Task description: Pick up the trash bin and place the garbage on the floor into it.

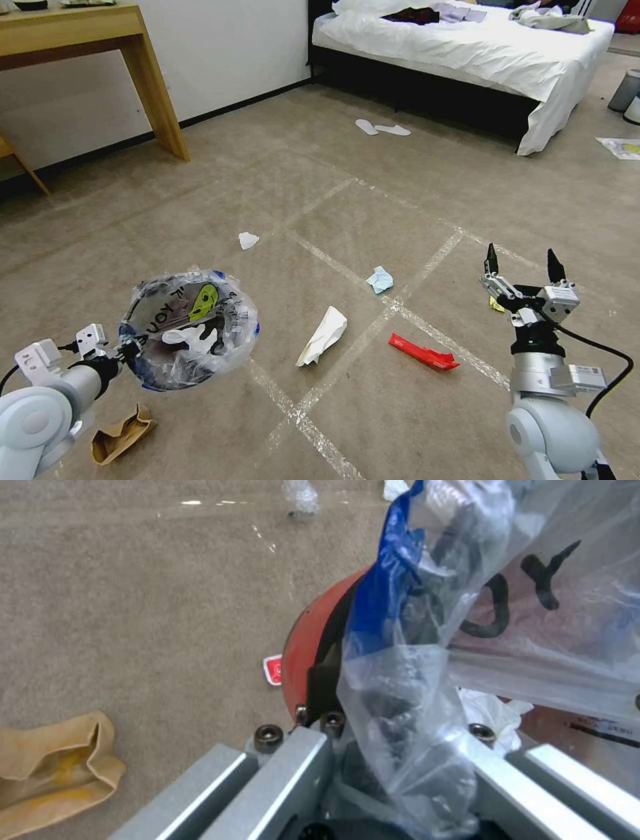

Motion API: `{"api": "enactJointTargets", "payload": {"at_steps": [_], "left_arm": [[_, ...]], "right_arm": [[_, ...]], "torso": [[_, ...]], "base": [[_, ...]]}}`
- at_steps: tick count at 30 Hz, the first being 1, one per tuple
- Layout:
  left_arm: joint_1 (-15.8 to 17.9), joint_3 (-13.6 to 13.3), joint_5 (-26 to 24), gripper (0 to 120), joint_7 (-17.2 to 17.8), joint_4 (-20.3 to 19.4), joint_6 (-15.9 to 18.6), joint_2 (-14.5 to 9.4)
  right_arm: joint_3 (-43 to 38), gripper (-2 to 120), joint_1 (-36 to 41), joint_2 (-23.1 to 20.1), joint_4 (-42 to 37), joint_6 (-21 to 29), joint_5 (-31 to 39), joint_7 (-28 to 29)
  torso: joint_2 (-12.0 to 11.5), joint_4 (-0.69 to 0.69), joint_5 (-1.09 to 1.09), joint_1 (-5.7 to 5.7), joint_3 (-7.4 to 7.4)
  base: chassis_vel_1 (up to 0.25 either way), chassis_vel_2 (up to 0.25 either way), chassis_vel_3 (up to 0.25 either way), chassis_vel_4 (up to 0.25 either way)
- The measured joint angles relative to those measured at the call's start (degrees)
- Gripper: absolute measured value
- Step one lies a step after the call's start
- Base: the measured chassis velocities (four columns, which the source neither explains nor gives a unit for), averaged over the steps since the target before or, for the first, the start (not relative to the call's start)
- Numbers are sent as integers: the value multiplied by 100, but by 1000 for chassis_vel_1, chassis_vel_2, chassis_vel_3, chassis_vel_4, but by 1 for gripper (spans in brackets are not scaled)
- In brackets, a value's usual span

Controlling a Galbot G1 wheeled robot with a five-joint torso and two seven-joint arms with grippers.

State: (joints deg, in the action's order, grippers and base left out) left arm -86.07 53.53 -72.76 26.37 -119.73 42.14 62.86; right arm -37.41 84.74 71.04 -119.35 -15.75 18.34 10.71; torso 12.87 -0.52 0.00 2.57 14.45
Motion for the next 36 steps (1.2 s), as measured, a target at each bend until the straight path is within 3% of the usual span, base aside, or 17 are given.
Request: {"api": "enactJointTargets", "payload": {"at_steps": [4,9,10,11,12,14,15,17,18,19,21,23,36], "left_arm": [[5,-2,10,0,1,12,0,8],[23,-11,18,0,3,41,0,8],[27,-19,23,0,3,51,0,9],[33,-26,35,0,3,67,0,18],[33,-26,35,0,3,67,0,18],[32,-31,51,0,4,80,0,34],[32,-31,51,0,4,80,0,34],[26,-38,67,0,1,88,0,41],[20,-49,99,0,-13,106,-1,47],[19,-55,111,0,-16,120,0,52],[19,-59,117,0,-17,125,0,54],[14,-63,125,0,-19,131,-4,57],[-128,7,153,0,-19,50,-38,113]], "right_arm": [[23,100,-40,-19,64,38,5,72],[135,100,-189,-111,192,670,395,611],[218,100,-268,-164,259,1120,681,1002],[341,100,-366,-225,345,1880,1257,1575],[341,100,-366,-225,345,1880,1257,1575],[435,100,-510,-219,499,2737,2372,2269],[435,100,-510,-219,499,2737,2372,2269],[459,100,-623,-167,640,3172,3229,2657],[458,100,-807,-82,898,3534,4264,3156],[453,100,-928,-23,1088,3669,4834,3375],[439,100,-1015,20,1240,3731,5161,3479],[355,100,-1333,223,1957,3788,5823,3552],[-32,100,-2601,790,4466,3498,6058,2861]], "torso": [[0,0,0,0,0],[0,-1,-1,0,0],[0,0,0,0,0],[0,0,0,0,0],[0,0,0,0,0],[0,0,-1,0,0],[0,0,-1,0,0],[0,-1,1,0,0],[0,-1,-1,0,0],[0,0,0,0,0],[0,0,1,0,0],[0,-1,-1,0,0],[0,0,0,0,1]], "base": [[0,0,0,0],[0,0,0,0],[0,0,0,0],[0,0,0,0],[0,0,0,0],[0,0,0,0],[0,0,0,0],[0,0,0,0],[0,0,0,0],[0,0,0,0],[0,0,0,0],[0,0,0,0],[0,0,0,0]]}}
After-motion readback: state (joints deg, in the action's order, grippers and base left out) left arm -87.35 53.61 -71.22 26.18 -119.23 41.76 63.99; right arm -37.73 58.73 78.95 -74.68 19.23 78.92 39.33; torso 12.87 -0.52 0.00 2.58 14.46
